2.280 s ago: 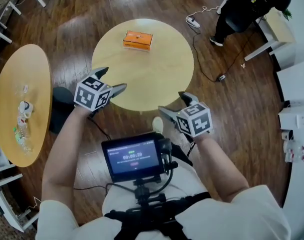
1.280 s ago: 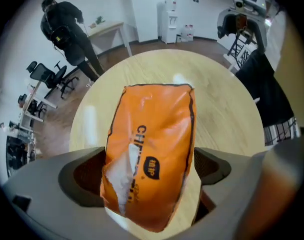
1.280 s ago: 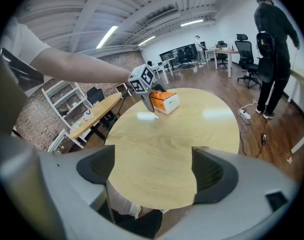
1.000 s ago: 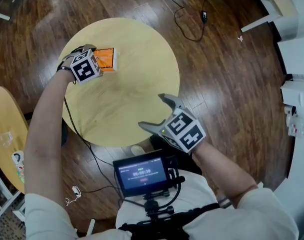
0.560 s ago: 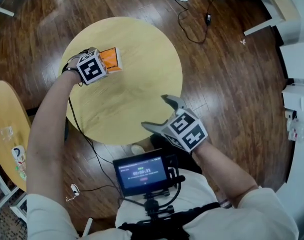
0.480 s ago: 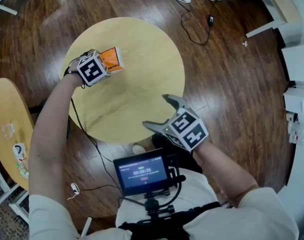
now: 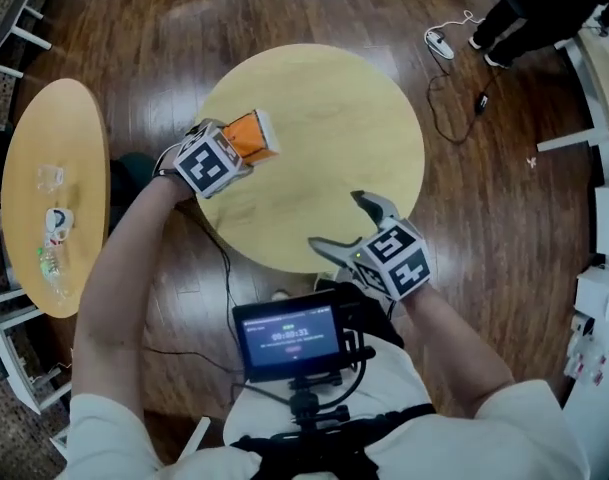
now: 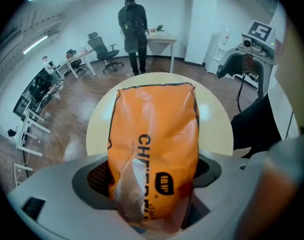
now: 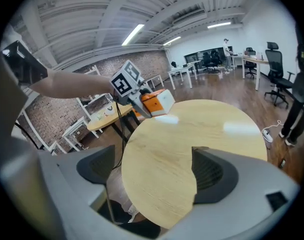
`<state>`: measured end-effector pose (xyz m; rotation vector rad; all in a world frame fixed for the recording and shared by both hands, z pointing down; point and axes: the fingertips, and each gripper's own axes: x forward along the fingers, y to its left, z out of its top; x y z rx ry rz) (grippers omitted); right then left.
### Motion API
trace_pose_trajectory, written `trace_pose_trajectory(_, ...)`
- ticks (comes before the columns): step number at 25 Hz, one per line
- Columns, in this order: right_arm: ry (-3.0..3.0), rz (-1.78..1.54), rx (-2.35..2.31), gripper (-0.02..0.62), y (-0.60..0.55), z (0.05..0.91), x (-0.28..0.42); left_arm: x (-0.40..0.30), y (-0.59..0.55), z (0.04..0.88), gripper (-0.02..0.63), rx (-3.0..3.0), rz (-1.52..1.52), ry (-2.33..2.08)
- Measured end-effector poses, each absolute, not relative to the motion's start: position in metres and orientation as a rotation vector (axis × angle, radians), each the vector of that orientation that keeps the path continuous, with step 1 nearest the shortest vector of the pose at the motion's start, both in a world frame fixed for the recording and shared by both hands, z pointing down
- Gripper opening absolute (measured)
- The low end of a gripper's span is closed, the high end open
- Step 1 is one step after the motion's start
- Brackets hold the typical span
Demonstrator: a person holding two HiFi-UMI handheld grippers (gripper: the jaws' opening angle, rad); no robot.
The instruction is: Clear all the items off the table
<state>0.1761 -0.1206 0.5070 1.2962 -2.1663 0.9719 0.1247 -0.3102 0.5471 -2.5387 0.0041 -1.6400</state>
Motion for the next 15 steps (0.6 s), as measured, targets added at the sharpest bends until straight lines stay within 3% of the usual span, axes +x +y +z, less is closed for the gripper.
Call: trace_pose_trajectory(15, -2.334, 0.795, 0.972, 0.491, -0.156, 0.476, 0.080, -0.145, -0.270, 0.479, 0.382, -2.671, -1.787, 0.738)
